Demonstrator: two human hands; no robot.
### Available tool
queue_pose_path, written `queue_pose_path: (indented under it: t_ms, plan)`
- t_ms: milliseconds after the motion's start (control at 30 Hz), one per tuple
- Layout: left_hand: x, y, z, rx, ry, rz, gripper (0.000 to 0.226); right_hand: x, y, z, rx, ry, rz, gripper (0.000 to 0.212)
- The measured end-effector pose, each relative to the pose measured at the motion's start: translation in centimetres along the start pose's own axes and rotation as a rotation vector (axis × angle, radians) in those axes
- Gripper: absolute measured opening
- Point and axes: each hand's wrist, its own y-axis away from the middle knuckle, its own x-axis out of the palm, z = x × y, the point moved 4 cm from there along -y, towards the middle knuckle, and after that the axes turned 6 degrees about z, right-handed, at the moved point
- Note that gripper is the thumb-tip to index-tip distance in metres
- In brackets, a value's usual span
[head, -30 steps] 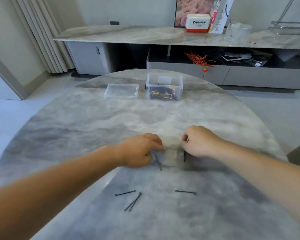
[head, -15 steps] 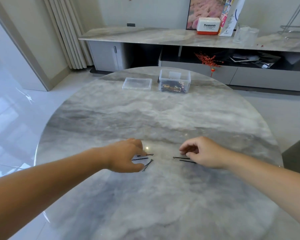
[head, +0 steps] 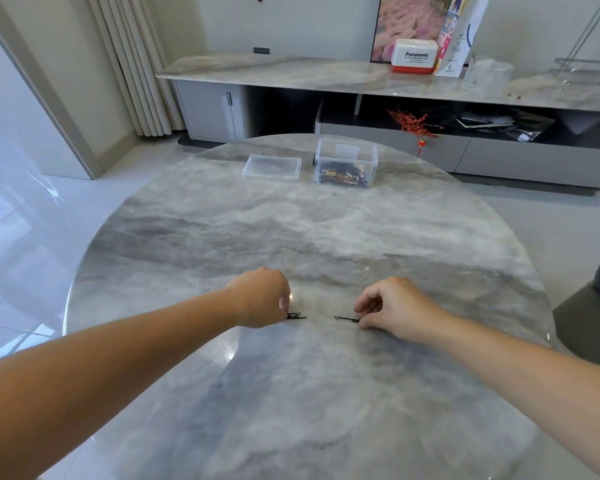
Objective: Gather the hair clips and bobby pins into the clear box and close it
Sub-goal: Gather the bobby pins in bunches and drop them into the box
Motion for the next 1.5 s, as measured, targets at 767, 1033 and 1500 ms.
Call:
queue_pose_path:
  t_ms: [767, 1033, 1500]
  plan:
    - [-0.8, 0.5, 0.6, 0.107, 0.083, -0.003, 0.008, -0.6, -0.9, -0.8, 0.077, -0.313, 0.032, 0.012]
    - [-1.4, 0.1, 1.5, 0.085, 0.185, 0.003, 0.009, -0.4, -1.4, -1.1, 0.101, -0.347, 0.034, 0.012]
    - [-0.8, 0.4, 1.2, 0.094, 0.168, 0.012, 0.01, -0.4, -1.2, -1.1, 0.115, -0.34, 0.039, 0.011]
